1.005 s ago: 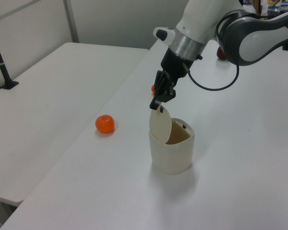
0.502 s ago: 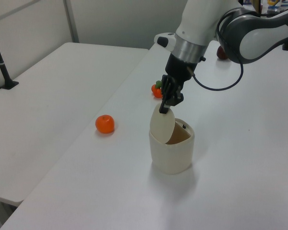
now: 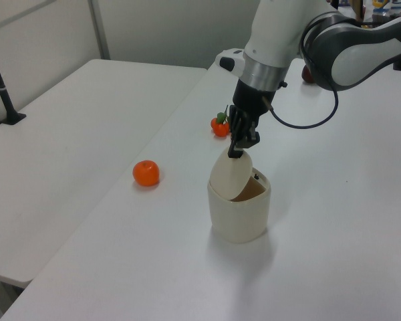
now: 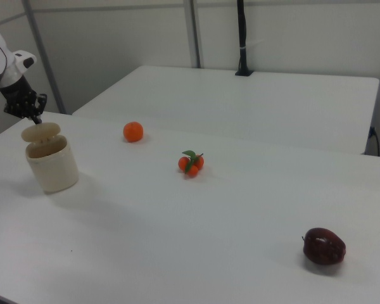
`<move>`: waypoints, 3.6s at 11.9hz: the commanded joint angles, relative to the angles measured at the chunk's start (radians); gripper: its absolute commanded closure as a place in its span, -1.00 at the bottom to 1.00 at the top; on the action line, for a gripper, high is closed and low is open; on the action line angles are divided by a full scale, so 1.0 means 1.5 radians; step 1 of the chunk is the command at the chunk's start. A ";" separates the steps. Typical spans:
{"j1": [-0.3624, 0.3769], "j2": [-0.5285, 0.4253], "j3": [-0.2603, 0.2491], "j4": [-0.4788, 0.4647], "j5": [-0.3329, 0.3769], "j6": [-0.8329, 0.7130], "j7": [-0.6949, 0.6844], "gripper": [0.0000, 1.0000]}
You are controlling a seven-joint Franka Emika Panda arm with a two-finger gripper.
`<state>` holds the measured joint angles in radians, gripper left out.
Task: Close garbage bin
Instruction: 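Push the open lid down over the bin opening with the gripper, then press the gripper down on the closed lid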
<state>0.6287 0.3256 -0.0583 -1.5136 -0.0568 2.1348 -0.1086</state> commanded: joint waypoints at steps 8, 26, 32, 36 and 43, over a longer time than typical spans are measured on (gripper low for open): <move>-0.006 0.019 -0.004 -0.027 -0.009 -0.059 -0.052 1.00; -0.005 0.043 -0.004 -0.033 -0.010 -0.059 -0.052 1.00; -0.003 0.048 -0.004 -0.034 -0.010 -0.060 -0.051 1.00; -0.003 0.048 -0.004 -0.036 -0.010 -0.061 -0.050 1.00; -0.003 0.046 -0.004 -0.035 -0.010 -0.061 -0.050 1.00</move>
<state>0.6164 0.3848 -0.0598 -1.5507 -0.0621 2.0592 -0.1727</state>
